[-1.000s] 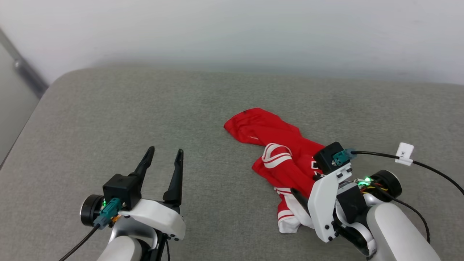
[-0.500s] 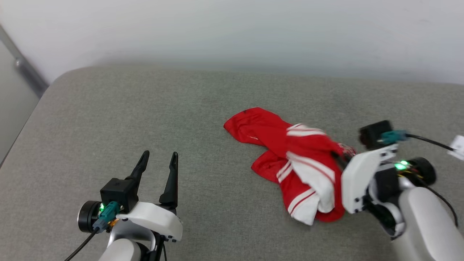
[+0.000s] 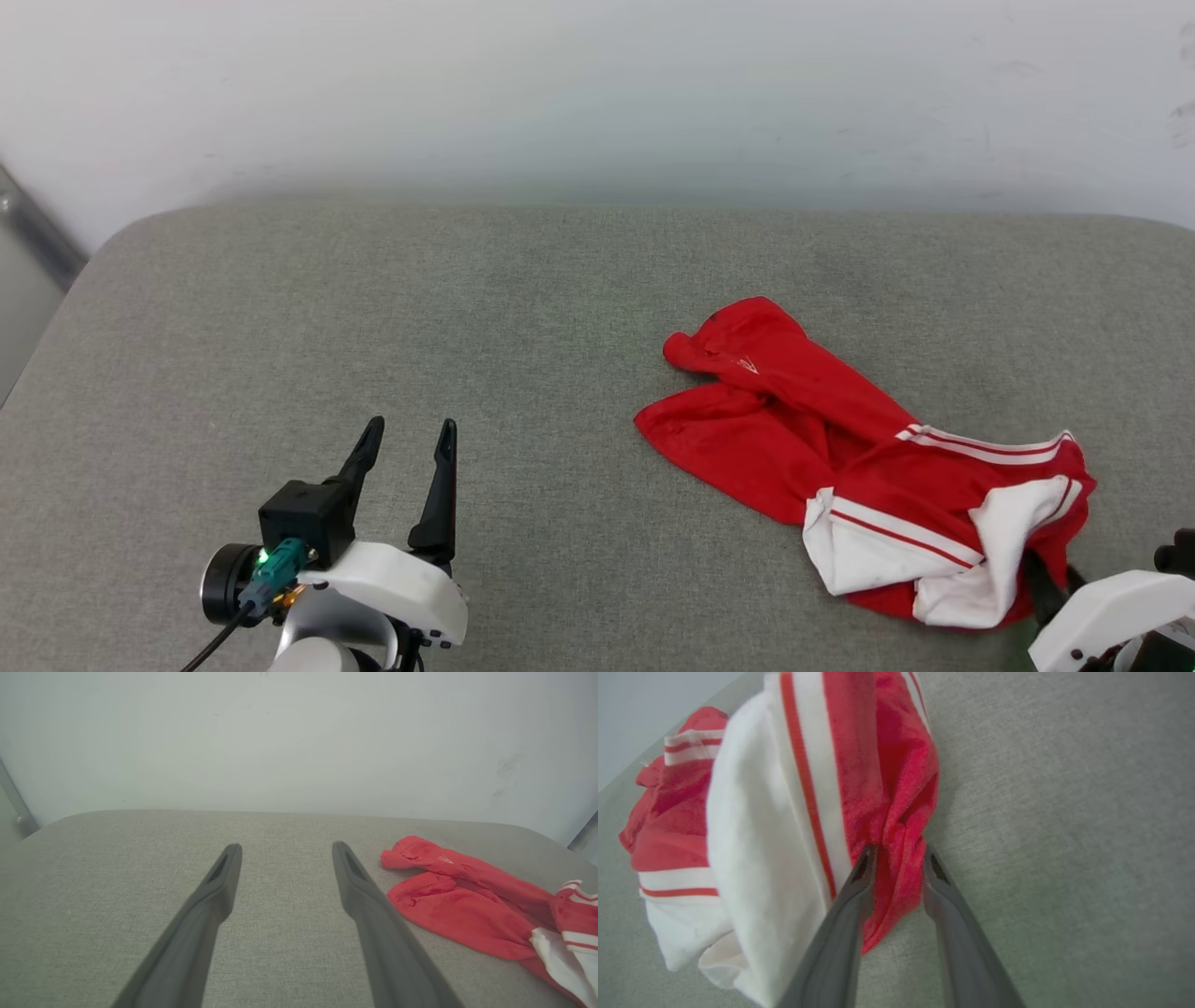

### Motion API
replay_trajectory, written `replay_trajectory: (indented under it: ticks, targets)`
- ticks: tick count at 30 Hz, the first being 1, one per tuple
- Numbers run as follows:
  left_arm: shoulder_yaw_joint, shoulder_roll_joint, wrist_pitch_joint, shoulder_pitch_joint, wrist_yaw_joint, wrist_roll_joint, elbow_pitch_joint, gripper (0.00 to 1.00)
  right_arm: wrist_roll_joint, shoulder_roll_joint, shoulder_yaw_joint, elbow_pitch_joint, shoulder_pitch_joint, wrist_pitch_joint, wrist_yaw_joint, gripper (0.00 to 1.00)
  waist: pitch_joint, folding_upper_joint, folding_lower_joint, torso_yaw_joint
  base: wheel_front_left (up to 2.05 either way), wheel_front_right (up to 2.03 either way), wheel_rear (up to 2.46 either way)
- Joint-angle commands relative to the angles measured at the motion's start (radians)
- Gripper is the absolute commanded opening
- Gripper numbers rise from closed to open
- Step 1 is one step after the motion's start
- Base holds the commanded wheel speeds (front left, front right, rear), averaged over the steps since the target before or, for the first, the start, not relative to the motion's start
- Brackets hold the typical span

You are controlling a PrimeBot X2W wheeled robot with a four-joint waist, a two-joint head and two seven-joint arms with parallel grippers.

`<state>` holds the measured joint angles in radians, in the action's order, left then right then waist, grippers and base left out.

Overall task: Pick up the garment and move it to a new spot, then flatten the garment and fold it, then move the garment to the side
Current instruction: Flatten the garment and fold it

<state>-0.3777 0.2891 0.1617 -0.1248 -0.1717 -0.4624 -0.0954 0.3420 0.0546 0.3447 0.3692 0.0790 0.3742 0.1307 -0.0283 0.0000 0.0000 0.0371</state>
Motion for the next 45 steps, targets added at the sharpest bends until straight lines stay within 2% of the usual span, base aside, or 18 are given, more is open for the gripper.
replay_trajectory:
  ticks: [1,2,8,12,16,20,24,26,27,30,35,36,37,40,45]
  targets:
    - [0.002,0.006,-0.001,0.012,-0.005,-0.006,0.002,1.00,0.030,-0.005,-0.016,0.003,0.002,-0.074,0.000,1.00,0.000,0.0000,0.0000,-0.003,0.00,0.00,0.00]
    - [0.002,0.006,-0.001,0.012,-0.005,-0.006,0.002,1.00,0.030,-0.005,-0.016,0.003,0.002,-0.074,0.000,1.00,0.000,0.0000,0.0000,-0.003,0.00,0.00,0.00]
    - [-0.001,0.010,-0.004,0.028,-0.011,-0.010,-0.003,1.00,-0.052,-0.005,-0.039,-0.078,-0.017,-0.308,0.000,1.00,0.024,0.0000,0.0000,-0.002,0.00,0.00,0.00]
    - [0.001,0.016,-0.007,0.044,-0.017,-0.016,-0.001,1.00,-0.091,-0.005,-0.061,-0.169,-0.040,-0.341,0.000,1.00,0.041,0.0000,0.0000,-0.001,0.00,0.00,0.00]
    - [0.002,0.021,-0.009,0.063,-0.025,-0.016,0.005,1.00,-0.139,-0.005,-0.141,-0.256,-0.079,-0.235,0.000,1.00,0.053,0.0000,0.0000,-0.004,0.00,0.00,0.00]
    - [0.003,0.027,-0.015,0.068,-0.031,-0.017,0.015,1.00,-0.135,0.054,-0.296,-0.333,-0.090,-0.025,0.000,1.00,0.054,0.0000,0.0000,-0.009,0.00,0.00,0.00]
    - [-0.003,0.028,-0.017,0.058,-0.033,-0.013,0.021,1.00,-0.098,0.136,-0.430,-0.352,-0.040,0.174,0.000,1.00,0.043,0.0000,0.0000,-0.008,0.00,0.00,0.00]
    - [-0.010,0.025,-0.017,0.047,-0.030,-0.011,0.021,1.00,-0.067,0.168,-0.483,-0.331,-0.003,0.235,0.000,1.00,0.034,0.0000,0.0000,-0.002,0.00,0.00,0.00]
    - [-0.020,0.017,-0.017,0.027,-0.023,-0.008,0.024,1.00,-0.030,0.214,-0.544,-0.265,0.062,0.297,0.000,1.00,0.008,0.0000,0.0000,0.014,0.00,0.00,0.00]
    - [-0.020,0.014,-0.009,0.011,-0.019,-0.010,0.019,1.00,-0.008,0.248,-0.587,-0.187,0.129,0.323,0.000,1.00,-0.024,0.0000,0.0000,0.029,0.00,0.00,0.00]
    - [-0.020,0.008,0.004,-0.010,-0.014,-0.017,0.003,1.00,0.034,0.266,-0.642,-0.064,0.199,0.329,0.000,1.00,-0.053,0.0000,0.0000,0.044,0.00,0.00,0.00]
    - [-0.020,0.007,0.006,-0.010,-0.015,-0.016,-0.002,1.00,0.044,0.266,-0.651,-0.051,0.207,0.330,0.000,0.35,-0.055,0.0000,0.0000,0.045,0.00,0.00,0.00]
    - [-0.020,0.007,0.008,-0.011,-0.016,-0.015,-0.005,1.00,0.058,0.262,-0.656,-0.047,0.217,0.321,0.000,0.00,-0.056,0.0000,0.0000,0.046,0.00,0.00,0.00]
    - [-0.017,0.010,0.012,-0.016,-0.016,-0.017,-0.011,1.00,0.082,0.243,-0.662,-0.054,0.236,0.293,0.000,0.00,-0.058,0.0000,0.0000,0.045,0.00,0.00,0.00]
    - [-0.019,0.011,0.017,-0.023,-0.017,-0.019,-0.017,1.00,0.106,0.177,-0.666,-0.093,0.263,0.235,0.000,0.00,-0.051,0.0000,0.0000,0.041,0.00,0.00,0.00]
